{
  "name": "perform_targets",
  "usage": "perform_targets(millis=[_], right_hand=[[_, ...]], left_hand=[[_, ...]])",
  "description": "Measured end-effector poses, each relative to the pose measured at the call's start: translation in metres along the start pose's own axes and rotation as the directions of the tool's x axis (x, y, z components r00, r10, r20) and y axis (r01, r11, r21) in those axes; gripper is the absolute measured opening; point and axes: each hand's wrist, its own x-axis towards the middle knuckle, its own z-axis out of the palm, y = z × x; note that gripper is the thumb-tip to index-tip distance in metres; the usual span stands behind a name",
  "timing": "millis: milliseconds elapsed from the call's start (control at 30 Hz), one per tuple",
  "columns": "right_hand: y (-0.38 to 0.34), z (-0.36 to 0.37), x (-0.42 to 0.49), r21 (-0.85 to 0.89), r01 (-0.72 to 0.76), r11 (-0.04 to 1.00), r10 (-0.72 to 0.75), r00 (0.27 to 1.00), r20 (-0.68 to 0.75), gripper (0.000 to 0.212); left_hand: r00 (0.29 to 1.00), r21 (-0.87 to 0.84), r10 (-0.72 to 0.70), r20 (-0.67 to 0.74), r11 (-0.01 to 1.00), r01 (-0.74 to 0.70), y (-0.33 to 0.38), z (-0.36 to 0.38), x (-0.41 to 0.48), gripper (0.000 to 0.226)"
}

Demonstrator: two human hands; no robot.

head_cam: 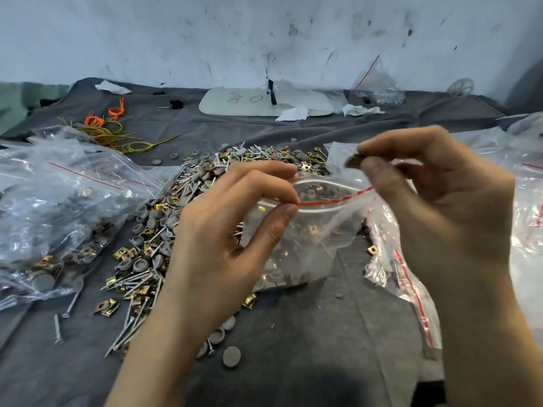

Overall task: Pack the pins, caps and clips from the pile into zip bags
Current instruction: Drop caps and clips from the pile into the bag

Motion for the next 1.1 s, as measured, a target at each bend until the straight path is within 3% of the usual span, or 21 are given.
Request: perform_targets(millis=[67, 133, 233, 333, 633, 867, 1100], right_hand=[[-0.006, 0.005, -0.001, -0.168, 0.078, 0.983, -0.067, 0.995, 0.074, 0.011], [-0.004, 0.006, -0.002, -0.245, 0.072, 0.967, -0.041, 0.991, 0.131, 0.011], [0.003, -0.001, -0.003, -0.061, -0.161, 0.985, 0.17, 0.961, 0.22, 0.023], [0.011, -0.009, -0.005, 0.218, -0.372, 0.902, 0.305, 0.908, 0.288, 0.021], [0.019, -0.013, -0.008, 0.252, -0.464, 0.849, 0.392, 0.874, 0.286, 0.019], [0.023, -0.012, -0.01, 0.294, -0.463, 0.836, 0.387, 0.878, 0.281, 0.013], [0.025, -0.013, -0.011, 0.401, -0.462, 0.791, 0.378, 0.884, 0.275, 0.034]], left_hand=[[1.0, -0.002, 0.004, 0.01, 1.0, -0.004, 0.001, 0.001, 0.0, 0.007], [1.0, -0.004, -0.001, 0.01, 1.0, 0.001, 0.001, 0.0, 0.0, 0.006], [1.0, -0.003, -0.015, -0.018, 1.0, 0.015, 0.0, -0.001, 0.0, 0.004], [0.999, -0.011, -0.032, -0.042, 0.999, 0.031, -0.003, -0.001, 0.0, 0.004], [0.986, -0.046, -0.145, -0.085, 0.989, 0.142, -0.014, -0.003, 0.0, 0.009], [0.973, -0.117, -0.184, -0.141, 0.979, 0.168, -0.021, -0.014, -0.001, 0.03], [0.959, -0.258, -0.243, -0.145, 0.945, 0.2, -0.019, -0.016, -0.002, 0.044]])
